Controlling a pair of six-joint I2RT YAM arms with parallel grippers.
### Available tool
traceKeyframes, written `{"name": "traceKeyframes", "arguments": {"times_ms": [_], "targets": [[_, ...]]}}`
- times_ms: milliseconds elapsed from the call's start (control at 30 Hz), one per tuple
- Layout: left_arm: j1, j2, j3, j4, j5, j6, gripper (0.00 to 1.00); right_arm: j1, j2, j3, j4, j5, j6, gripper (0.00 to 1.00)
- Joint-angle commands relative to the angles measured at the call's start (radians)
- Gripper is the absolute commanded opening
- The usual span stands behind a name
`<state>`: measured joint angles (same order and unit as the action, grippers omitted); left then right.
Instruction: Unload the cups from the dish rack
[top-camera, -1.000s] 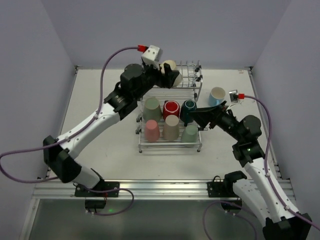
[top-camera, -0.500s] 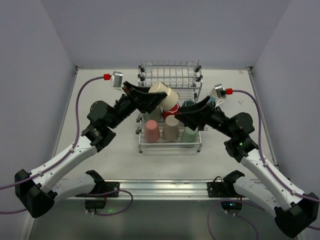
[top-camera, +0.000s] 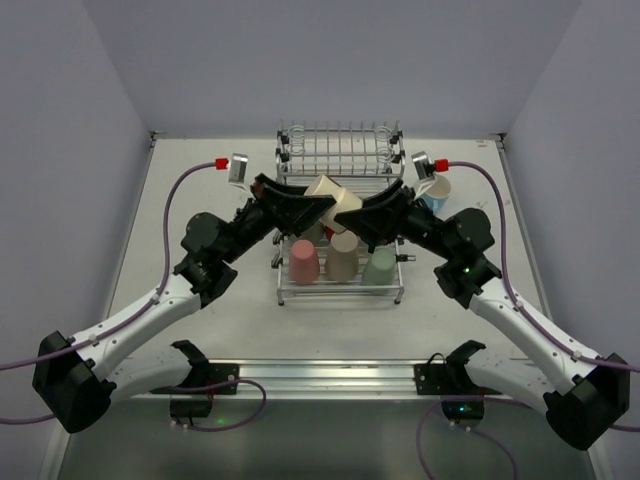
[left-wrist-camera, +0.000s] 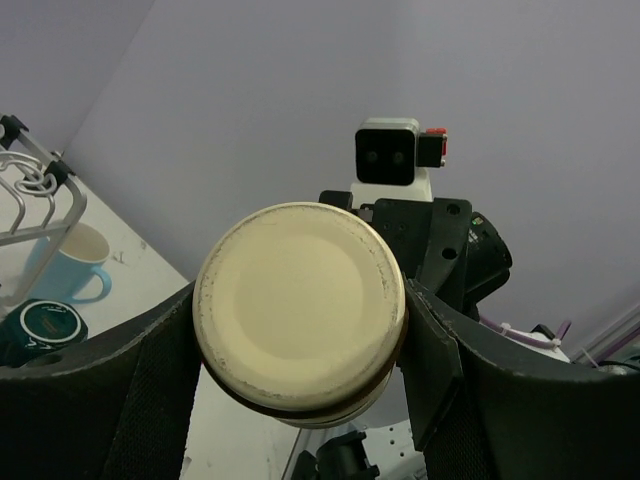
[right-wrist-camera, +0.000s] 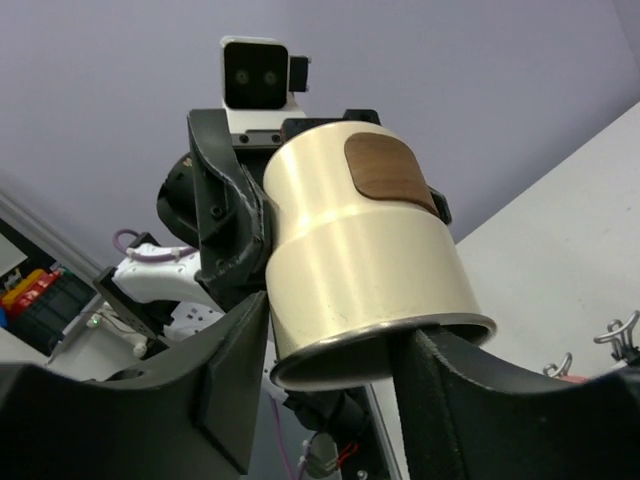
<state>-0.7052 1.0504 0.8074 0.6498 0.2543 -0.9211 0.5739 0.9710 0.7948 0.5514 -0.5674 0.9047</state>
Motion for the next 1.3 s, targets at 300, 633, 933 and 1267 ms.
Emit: {"name": "traceKeyframes", "arguments": {"times_ms": [300,633,933,1267], "targets": [[-0.008,-0.061,-0.031,0.061,-0.018,0.036,0.79,0.055,0.014,0.047,0.078,0.121,-0.001,0.03],[-0.008,-0.321,0.164,-0.542,-0.222,0.454,1.00,0.050,-0.103,0.162,-0.532,0.342,-0.326,0.00],[-0.010,-0.539,0.008,-1.051,-0.331,0.614,1.00,-0.336,0.021,0.388,-1.071,0.616,-0.553,0.00],[-0.008,-0.636,-0.157,-1.038,-0.327,0.645,1.00,-0.675,0.374,0.564,-1.131,0.660,-0.603,0.00]]}}
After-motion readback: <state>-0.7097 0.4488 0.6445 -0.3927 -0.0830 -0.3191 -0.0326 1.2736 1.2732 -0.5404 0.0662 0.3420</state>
